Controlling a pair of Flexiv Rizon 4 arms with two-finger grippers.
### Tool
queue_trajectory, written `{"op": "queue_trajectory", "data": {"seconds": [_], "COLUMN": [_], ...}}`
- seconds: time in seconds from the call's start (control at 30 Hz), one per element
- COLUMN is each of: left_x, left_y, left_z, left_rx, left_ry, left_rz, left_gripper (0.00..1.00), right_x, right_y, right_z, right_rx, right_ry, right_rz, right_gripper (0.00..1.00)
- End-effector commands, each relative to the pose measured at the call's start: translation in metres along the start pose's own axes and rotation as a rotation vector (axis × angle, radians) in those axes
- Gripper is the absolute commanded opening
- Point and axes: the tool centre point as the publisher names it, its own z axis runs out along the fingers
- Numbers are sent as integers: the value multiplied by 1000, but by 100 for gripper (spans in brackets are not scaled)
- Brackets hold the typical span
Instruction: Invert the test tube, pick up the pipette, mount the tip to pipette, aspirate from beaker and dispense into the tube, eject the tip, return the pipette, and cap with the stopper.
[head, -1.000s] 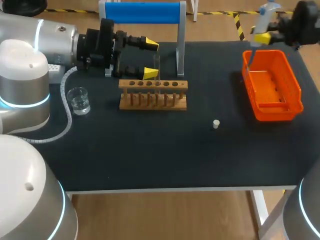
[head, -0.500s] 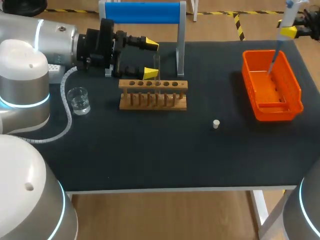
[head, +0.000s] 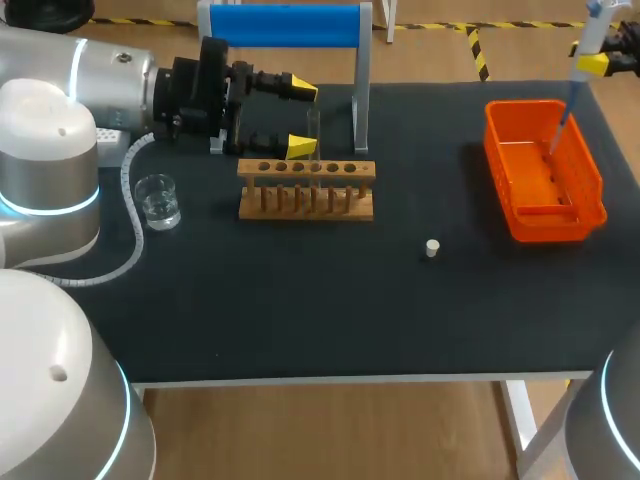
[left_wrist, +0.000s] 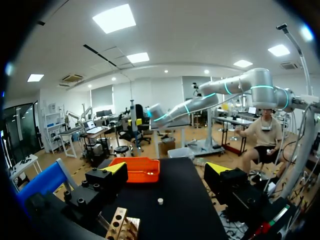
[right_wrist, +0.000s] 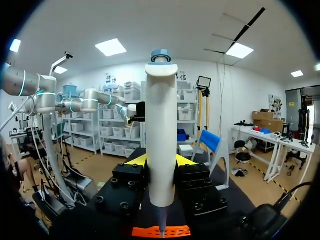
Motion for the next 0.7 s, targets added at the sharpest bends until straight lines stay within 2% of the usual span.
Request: {"op": "queue_trajectory", "data": {"seconds": [0.03,0.33,0.7], "left_x": [0,0,0], "left_y": [0,0,0], "left_z": [0,0,0], "left_rx": [0,0,0], "left_ry": [0,0,0], "left_rz": [0,0,0], "left_gripper": [100,100,100], "right_x": [-6,-7,-5], "right_y": [-8,-10,2], "right_z": [-9,-9,-9], "right_rx": [-17,-18,-29], "right_ry": [43,57,97], "right_rz": [3,6,-22], "right_gripper": [0,0,0]}}
